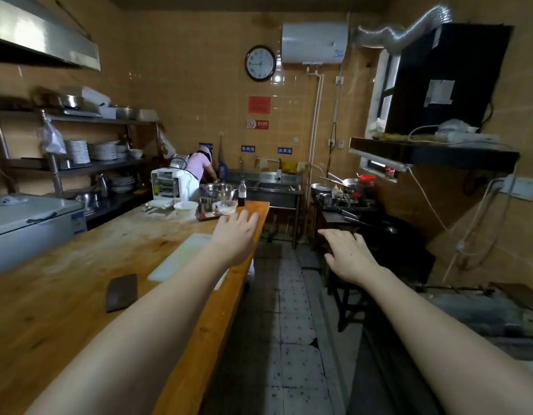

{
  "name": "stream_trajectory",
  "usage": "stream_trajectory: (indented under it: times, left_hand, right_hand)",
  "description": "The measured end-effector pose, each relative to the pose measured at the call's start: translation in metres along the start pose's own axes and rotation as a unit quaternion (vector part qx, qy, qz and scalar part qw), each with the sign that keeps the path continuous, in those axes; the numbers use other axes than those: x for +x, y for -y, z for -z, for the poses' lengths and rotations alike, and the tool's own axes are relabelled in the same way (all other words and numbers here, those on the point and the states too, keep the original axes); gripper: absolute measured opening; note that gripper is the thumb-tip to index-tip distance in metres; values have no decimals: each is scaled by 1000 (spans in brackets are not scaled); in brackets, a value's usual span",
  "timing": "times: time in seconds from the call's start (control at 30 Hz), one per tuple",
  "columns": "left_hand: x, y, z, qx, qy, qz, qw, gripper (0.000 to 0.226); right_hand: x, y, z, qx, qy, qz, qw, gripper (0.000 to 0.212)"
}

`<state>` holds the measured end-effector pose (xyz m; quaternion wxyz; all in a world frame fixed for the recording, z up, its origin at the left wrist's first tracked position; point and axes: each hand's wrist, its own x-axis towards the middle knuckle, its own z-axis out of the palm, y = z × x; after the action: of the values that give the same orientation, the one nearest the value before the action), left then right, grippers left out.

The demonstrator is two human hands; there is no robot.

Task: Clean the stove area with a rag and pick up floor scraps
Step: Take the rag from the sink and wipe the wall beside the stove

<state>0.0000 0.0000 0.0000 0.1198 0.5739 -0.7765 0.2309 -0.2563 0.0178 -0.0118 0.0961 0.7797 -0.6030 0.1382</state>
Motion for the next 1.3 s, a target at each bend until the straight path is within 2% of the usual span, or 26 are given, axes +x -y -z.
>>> stream_trajectory:
  times: [0.1,0.37,0.67,0.93,1.03,1.17,1.3]
  left_hand:
    - [17,6,-14,-7,18,7,1000,58]
    - [74,28,-53,0,21,12,1000,48]
    - [177,45,-140,1,42,31,999,48]
    - [373,13,-286,-30,63,1,998,50]
    - [469,1,-344,-59,77,37,995,50]
    - [577,4,-402,-51,95,54,993,44]
    - [663,19,-437,-64,85,33,994,44]
  right_hand:
    - [18,-4,-7,-2,8,-9,1000,58]
    - [74,-27,-30,-3,10,-25,1000,56]
    - [185,-72,-97,0,16,-2,1000,53]
    - [365,-204,-217,0,37,-8,999,54]
    - [459,-273,-254,-3,33,-29,999,55]
    - [570,-338,-286,-1,39,-20,999,52]
    - [664,-371,-301,10,30,-7,999,50]
